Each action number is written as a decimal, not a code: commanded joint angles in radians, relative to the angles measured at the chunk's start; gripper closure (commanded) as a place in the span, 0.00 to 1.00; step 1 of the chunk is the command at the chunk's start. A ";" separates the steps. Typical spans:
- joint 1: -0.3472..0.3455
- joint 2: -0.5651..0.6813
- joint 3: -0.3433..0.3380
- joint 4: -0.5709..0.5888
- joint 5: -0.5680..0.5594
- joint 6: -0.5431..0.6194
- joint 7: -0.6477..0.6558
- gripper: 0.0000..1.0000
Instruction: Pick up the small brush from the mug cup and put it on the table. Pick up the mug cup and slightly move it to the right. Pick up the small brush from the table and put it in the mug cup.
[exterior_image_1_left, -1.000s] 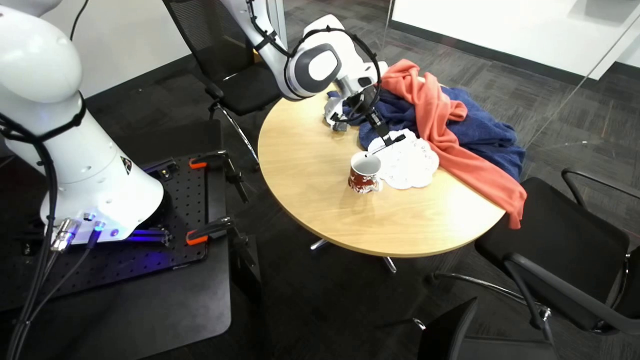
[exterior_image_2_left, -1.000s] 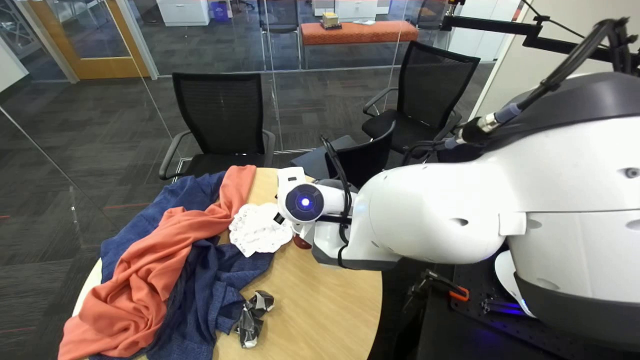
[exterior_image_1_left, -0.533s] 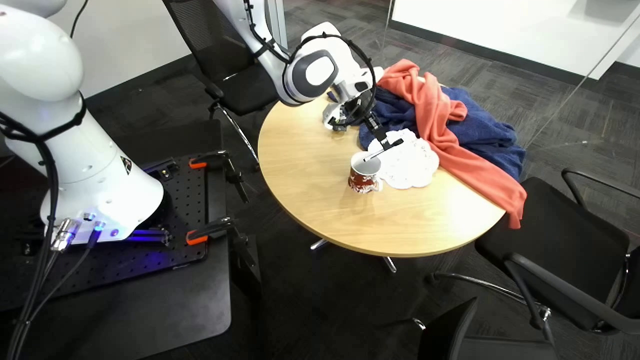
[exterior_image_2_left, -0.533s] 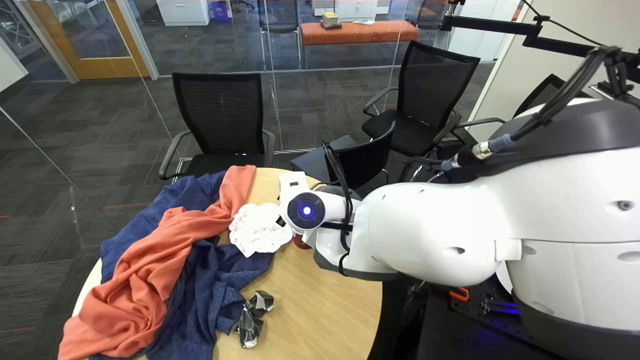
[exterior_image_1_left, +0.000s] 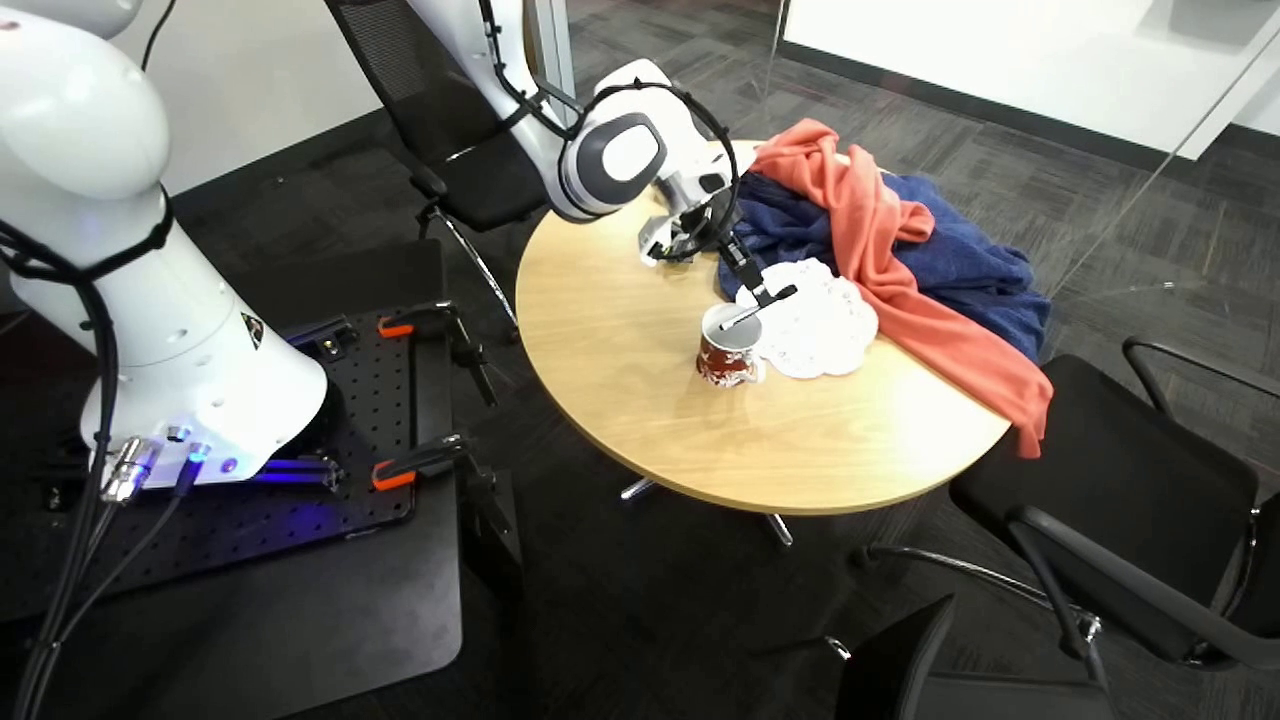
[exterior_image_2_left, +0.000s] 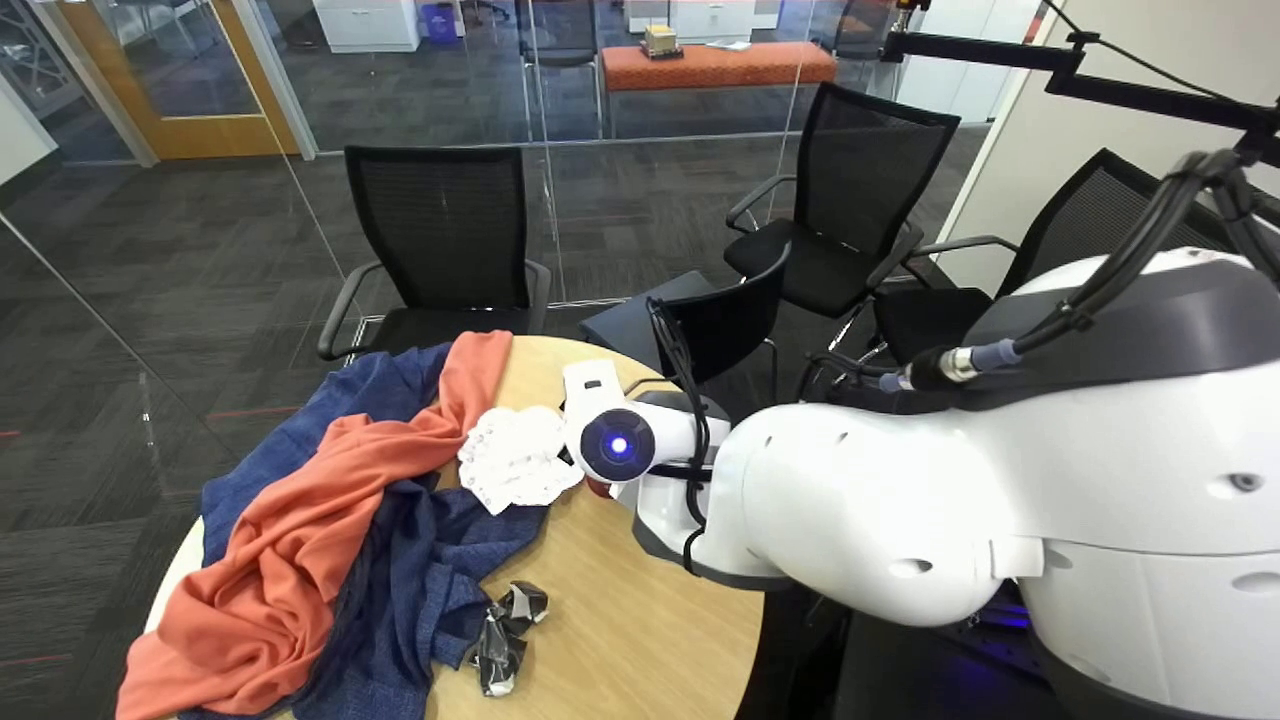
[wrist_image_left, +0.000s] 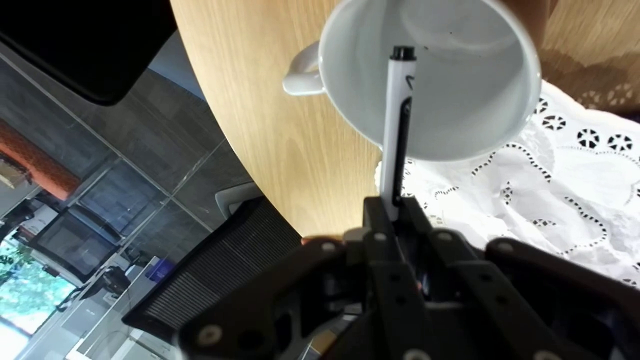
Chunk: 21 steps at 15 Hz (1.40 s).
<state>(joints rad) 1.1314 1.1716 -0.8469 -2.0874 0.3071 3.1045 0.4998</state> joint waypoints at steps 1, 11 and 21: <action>0.030 0.037 -0.020 -0.007 0.028 0.027 0.035 0.97; 0.045 0.079 -0.010 -0.008 0.055 0.024 0.065 0.97; 0.089 0.094 -0.022 -0.027 0.057 0.020 0.080 0.41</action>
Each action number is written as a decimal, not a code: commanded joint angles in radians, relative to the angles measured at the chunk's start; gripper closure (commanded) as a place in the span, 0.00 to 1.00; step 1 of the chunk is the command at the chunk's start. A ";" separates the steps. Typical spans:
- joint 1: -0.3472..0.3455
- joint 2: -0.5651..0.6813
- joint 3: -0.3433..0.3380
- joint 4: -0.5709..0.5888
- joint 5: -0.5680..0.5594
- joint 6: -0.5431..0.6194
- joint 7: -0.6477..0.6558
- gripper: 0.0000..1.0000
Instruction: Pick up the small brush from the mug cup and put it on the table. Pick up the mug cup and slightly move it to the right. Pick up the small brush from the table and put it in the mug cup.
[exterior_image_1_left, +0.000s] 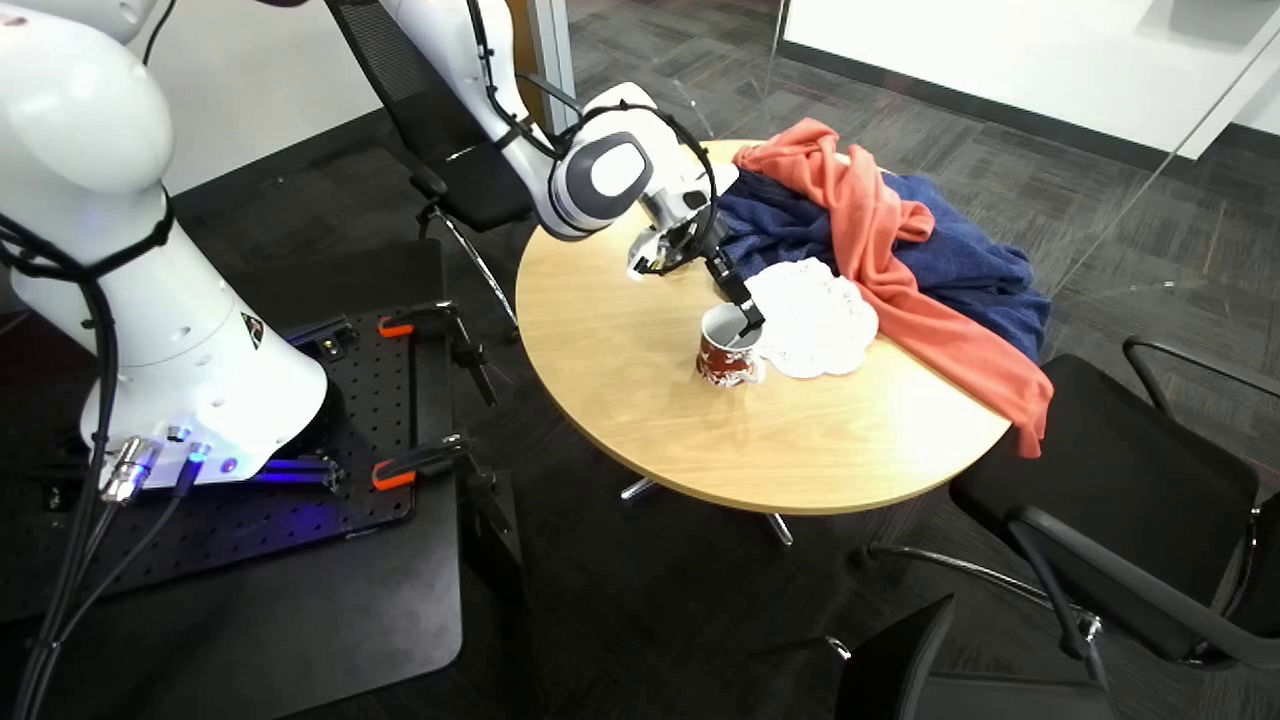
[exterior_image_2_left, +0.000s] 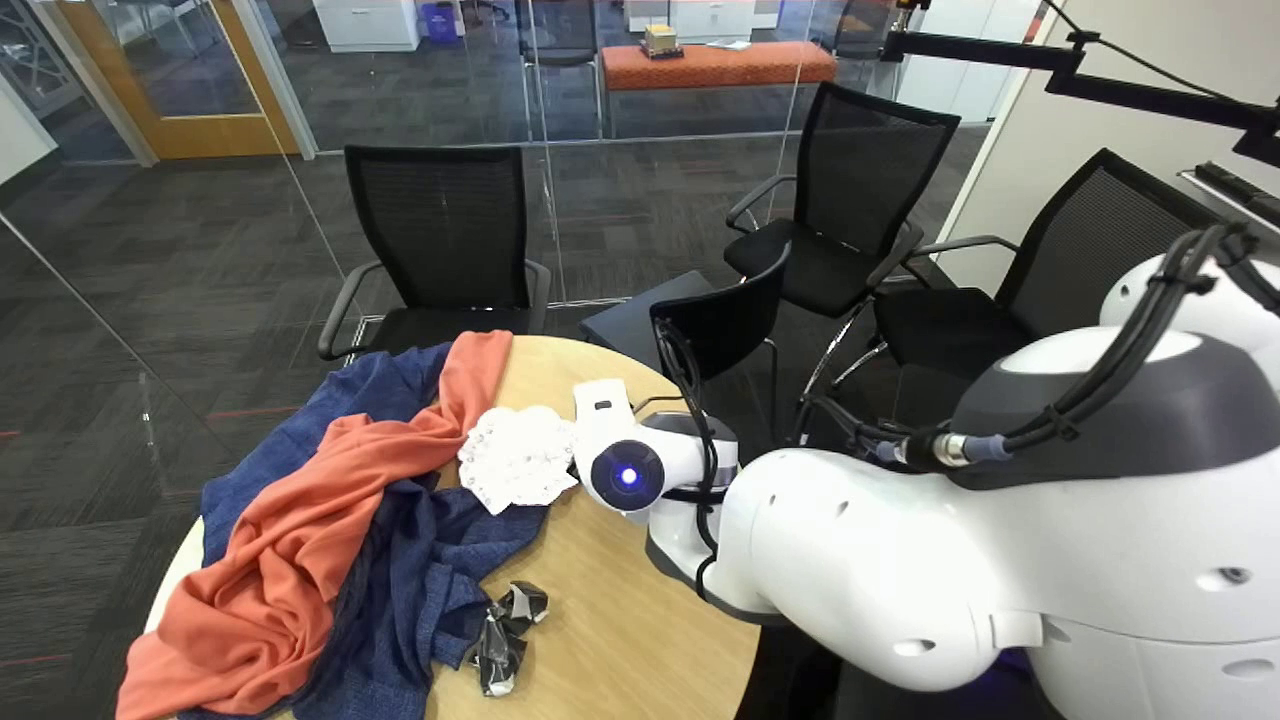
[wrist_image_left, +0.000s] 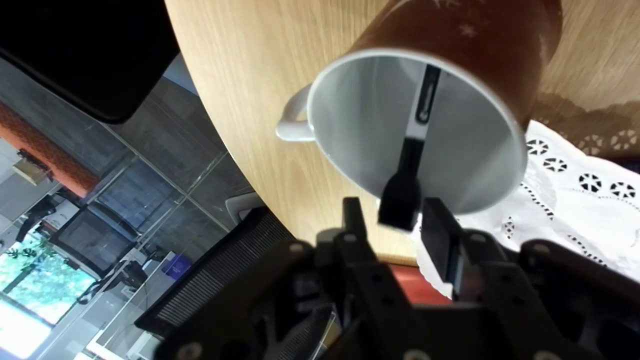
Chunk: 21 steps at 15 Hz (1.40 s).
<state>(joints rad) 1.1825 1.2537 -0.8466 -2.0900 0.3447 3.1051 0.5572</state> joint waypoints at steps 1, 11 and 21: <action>0.043 0.011 -0.024 -0.027 0.020 0.020 0.023 0.32; 0.146 -0.060 -0.127 -0.114 0.023 -0.012 -0.009 0.00; 0.113 -0.317 -0.169 -0.175 -0.110 -0.137 -0.223 0.00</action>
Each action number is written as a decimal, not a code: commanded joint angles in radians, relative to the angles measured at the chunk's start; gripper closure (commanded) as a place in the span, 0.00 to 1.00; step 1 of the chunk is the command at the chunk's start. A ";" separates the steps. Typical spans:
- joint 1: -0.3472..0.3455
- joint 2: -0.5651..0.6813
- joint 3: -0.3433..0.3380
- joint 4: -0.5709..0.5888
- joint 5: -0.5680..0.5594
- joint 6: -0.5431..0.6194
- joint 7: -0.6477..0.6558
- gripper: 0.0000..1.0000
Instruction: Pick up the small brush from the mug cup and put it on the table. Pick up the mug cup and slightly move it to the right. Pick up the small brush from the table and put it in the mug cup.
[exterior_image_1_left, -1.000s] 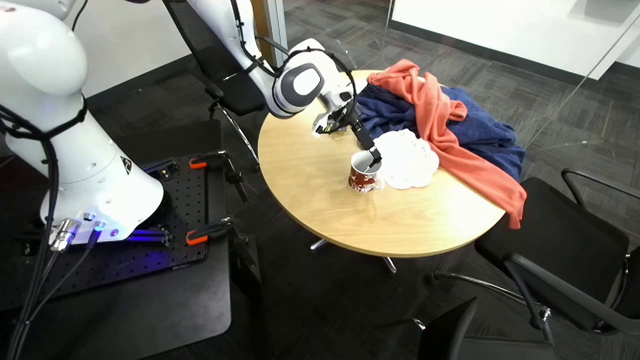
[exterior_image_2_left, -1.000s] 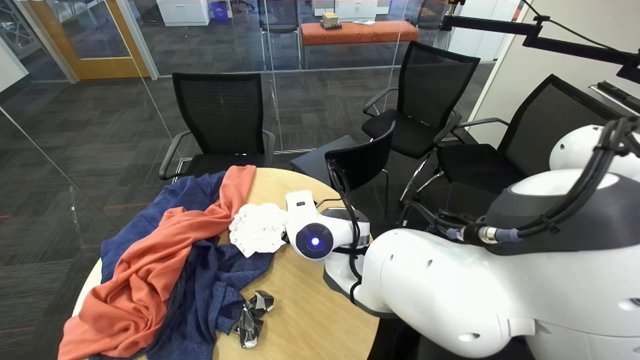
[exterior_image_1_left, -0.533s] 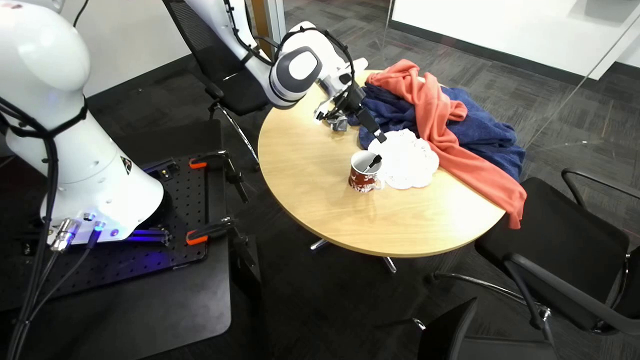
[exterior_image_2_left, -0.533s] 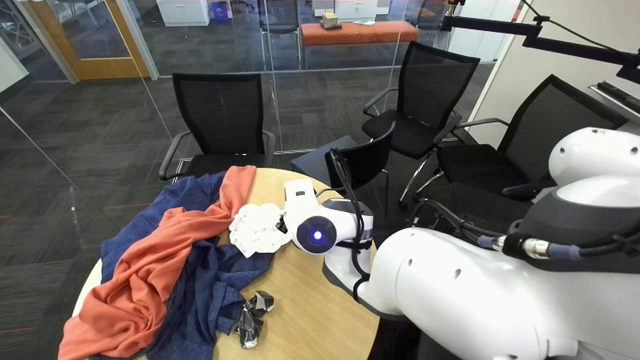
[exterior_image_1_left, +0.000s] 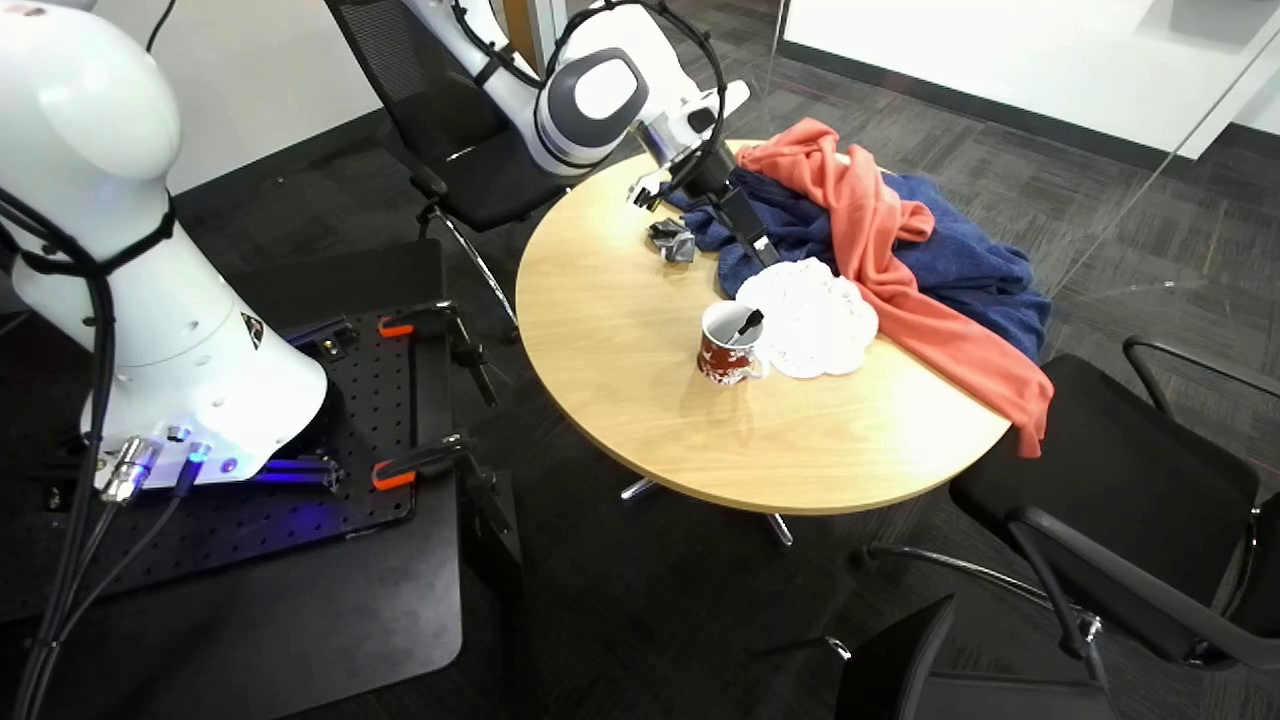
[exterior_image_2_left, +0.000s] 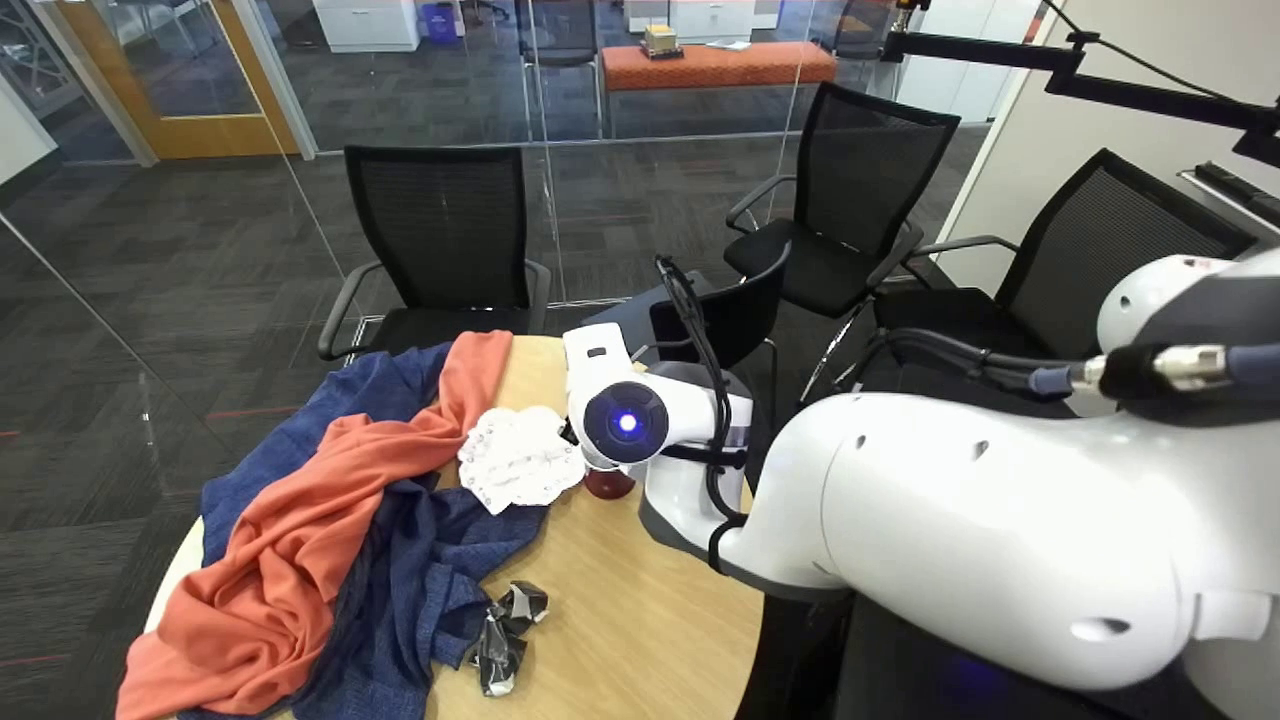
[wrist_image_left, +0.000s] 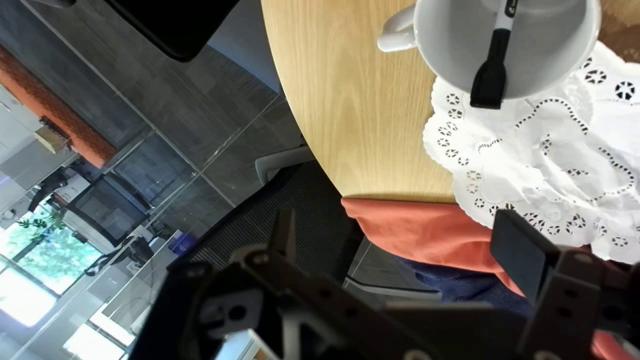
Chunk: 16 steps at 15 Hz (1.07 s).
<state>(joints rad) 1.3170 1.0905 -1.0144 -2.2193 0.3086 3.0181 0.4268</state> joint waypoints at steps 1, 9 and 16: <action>-0.032 -0.191 0.005 -0.052 -0.096 -0.056 -0.117 0.00; -0.122 -0.455 0.035 -0.092 -0.267 -0.143 -0.240 0.00; -0.221 -0.600 0.116 -0.104 -0.408 -0.221 -0.216 0.00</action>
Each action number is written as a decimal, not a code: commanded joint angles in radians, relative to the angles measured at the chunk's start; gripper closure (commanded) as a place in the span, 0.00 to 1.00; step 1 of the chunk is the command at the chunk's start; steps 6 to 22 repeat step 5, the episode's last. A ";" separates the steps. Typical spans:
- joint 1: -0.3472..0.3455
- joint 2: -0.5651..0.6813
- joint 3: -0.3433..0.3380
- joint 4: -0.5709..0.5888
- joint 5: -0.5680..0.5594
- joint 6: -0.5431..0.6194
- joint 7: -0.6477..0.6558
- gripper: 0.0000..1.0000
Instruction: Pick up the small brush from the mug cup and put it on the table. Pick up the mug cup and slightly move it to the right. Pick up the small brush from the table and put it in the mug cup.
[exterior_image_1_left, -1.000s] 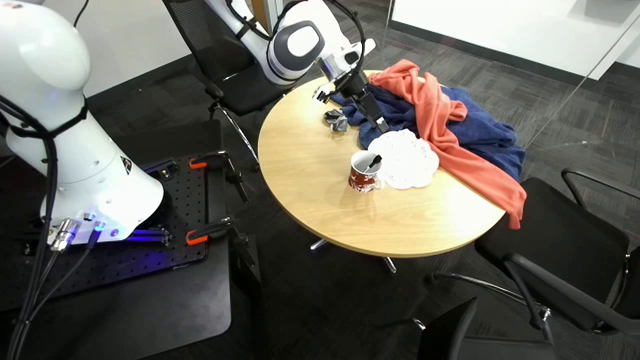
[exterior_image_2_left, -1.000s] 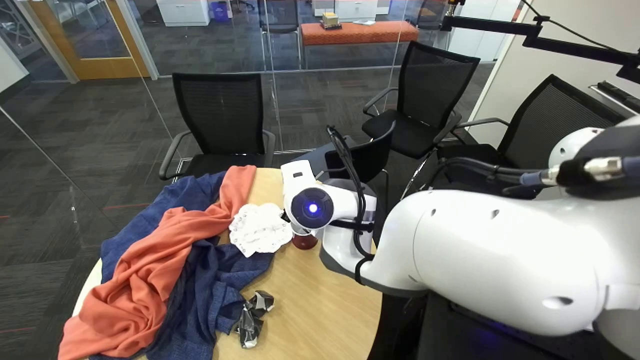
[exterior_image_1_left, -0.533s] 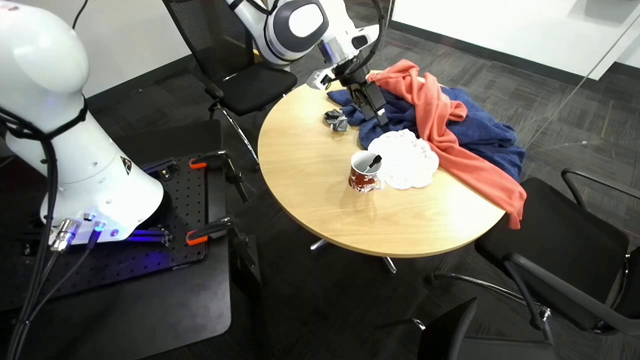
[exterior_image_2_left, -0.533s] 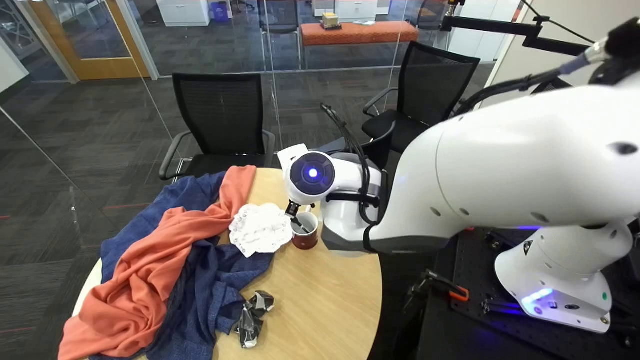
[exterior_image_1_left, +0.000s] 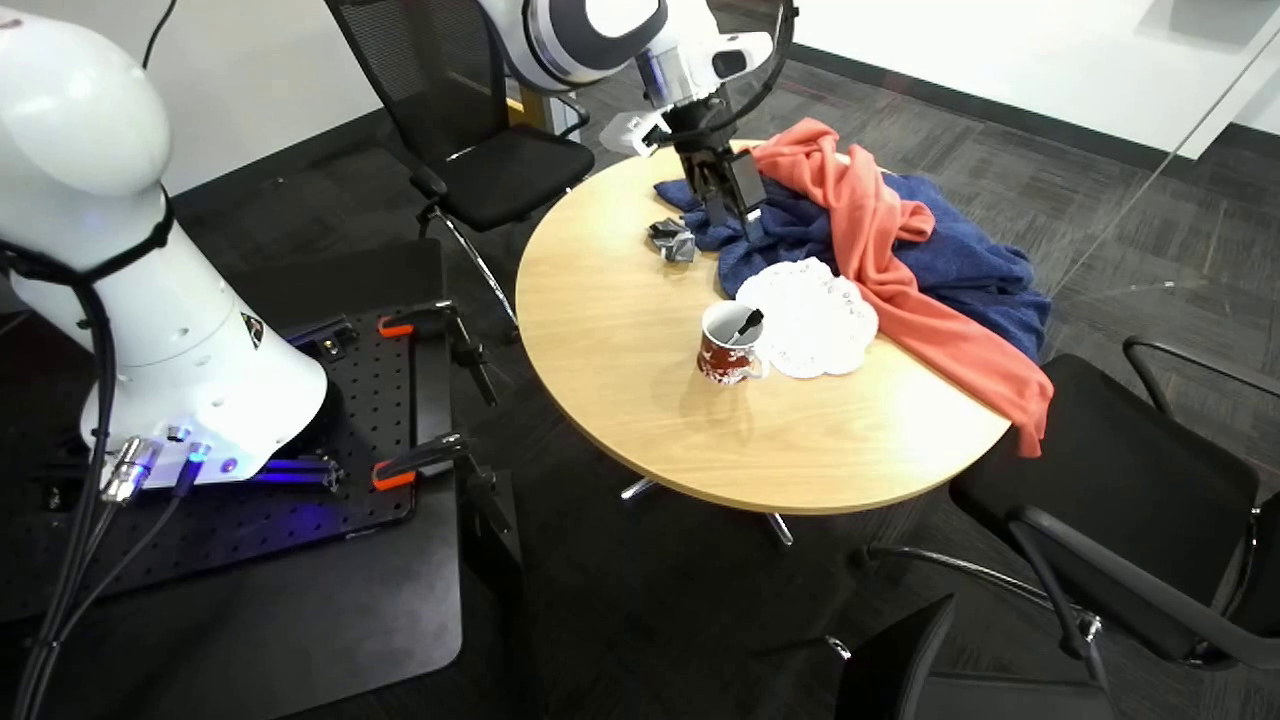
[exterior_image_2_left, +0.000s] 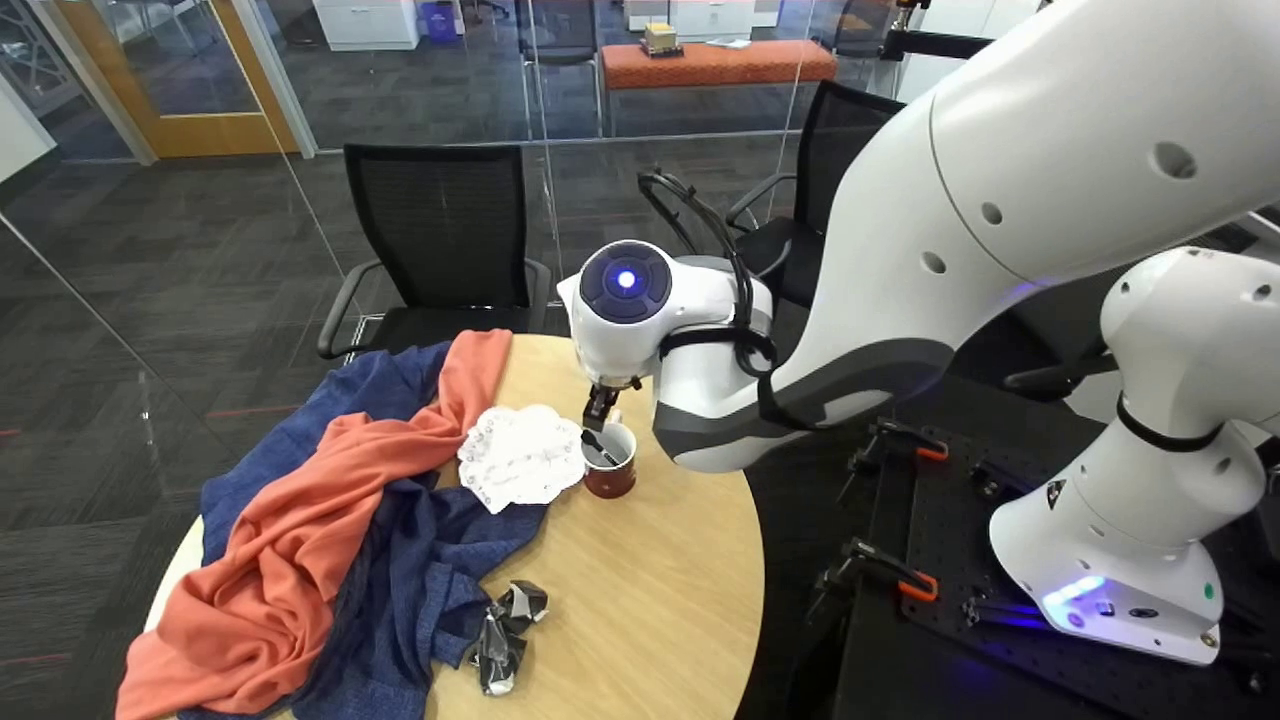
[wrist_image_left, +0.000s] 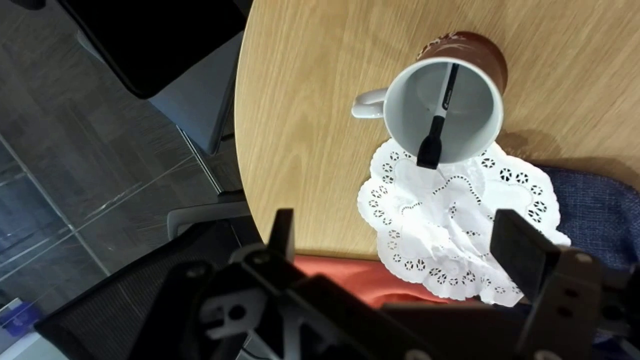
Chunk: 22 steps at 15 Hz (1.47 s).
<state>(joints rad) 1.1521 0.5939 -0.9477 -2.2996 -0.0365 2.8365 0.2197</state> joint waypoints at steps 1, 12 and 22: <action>-0.071 -0.114 0.065 -0.025 -0.080 -0.045 0.000 0.00; -0.105 -0.074 0.093 0.000 -0.153 -0.020 0.070 0.00; -0.105 -0.074 0.093 0.000 -0.153 -0.020 0.070 0.00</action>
